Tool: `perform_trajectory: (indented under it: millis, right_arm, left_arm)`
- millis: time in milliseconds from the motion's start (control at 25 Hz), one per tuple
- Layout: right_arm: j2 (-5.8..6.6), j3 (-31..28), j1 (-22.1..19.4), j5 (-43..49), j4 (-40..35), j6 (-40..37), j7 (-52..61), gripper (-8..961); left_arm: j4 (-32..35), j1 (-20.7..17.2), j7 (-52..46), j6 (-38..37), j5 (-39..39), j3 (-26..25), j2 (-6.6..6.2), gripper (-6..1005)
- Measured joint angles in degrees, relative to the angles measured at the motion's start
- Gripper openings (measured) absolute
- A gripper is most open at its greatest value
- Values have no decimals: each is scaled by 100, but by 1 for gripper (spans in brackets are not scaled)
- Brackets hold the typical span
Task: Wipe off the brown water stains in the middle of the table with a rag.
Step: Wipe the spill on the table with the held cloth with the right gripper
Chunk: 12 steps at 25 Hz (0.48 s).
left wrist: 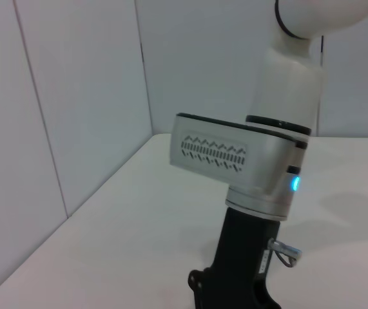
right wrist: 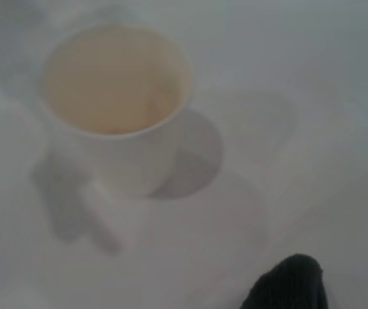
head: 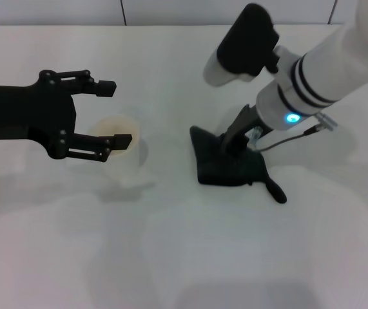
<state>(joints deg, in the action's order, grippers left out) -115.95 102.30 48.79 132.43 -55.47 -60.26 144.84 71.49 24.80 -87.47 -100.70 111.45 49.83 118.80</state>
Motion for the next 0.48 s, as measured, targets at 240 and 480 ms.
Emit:
perform_trajectory:
  millis: [240,480]
  right_arm:
    - [23,-488,-92,177,74,11,3,151]
    - [39,-848,-327,294,-10,-43,4,153]
  left_arm:
    - [-47,-1,9,0,-6,0,2,884]
    - [-53,-2,11,7,-10,0,2,884]
